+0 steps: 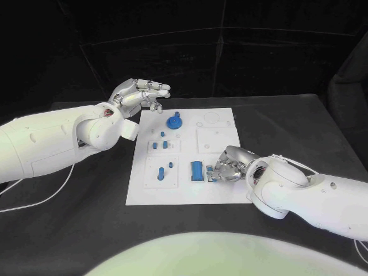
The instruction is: Assemble the parts on the task board
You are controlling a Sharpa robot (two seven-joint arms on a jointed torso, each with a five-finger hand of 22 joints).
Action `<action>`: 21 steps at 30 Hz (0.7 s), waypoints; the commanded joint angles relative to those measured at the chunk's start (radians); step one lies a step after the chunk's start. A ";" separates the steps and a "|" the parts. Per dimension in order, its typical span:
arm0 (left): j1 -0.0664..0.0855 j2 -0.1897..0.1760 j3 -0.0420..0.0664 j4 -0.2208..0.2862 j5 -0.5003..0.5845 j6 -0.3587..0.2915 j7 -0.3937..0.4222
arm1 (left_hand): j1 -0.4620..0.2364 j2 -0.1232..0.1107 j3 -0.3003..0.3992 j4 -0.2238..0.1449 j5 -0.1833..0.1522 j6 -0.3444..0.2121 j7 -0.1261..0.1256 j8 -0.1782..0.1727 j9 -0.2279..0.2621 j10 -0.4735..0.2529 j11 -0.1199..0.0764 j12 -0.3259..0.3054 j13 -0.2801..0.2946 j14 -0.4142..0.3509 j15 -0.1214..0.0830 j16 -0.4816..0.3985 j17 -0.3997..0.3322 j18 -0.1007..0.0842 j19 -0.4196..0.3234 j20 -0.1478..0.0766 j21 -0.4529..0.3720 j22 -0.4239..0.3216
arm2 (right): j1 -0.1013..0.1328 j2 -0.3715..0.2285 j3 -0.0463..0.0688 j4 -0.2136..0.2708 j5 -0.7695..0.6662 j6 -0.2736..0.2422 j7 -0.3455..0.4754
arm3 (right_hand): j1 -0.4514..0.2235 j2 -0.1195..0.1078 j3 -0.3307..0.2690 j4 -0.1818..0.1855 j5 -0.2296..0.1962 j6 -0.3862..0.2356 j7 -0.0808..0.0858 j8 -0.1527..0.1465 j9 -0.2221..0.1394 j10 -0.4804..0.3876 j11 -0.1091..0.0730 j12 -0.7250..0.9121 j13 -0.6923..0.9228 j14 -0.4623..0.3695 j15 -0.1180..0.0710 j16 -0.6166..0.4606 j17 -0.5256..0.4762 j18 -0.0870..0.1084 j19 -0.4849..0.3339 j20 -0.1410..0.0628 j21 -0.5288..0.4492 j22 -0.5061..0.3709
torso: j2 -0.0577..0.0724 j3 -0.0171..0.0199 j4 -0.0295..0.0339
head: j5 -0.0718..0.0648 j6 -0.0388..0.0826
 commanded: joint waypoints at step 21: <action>0.002 0.001 0.001 0.002 0.003 0.018 -0.003 | 0.001 0.005 -0.006 -0.001 0.006 0.000 0.005 0.005 -0.001 -0.009 -0.001 0.006 -0.002 -0.009 0.001 -0.003 -0.002 0.013 0.000 0.003 -0.008 -0.002 | 0.001 -0.011 0.000 0.006 -0.020 -0.063 0.011 | -0.167 0.053 -0.242 0.053 -0.360 0.023 -0.009 -0.016 0.049 0.013 -0.007 -0.003 0.028 0.087 -0.011 0.002 0.180 -0.018 0.005 -0.003 0.003 0.004 | -0.001 0.0004 -0.0006 | -0.002 0.002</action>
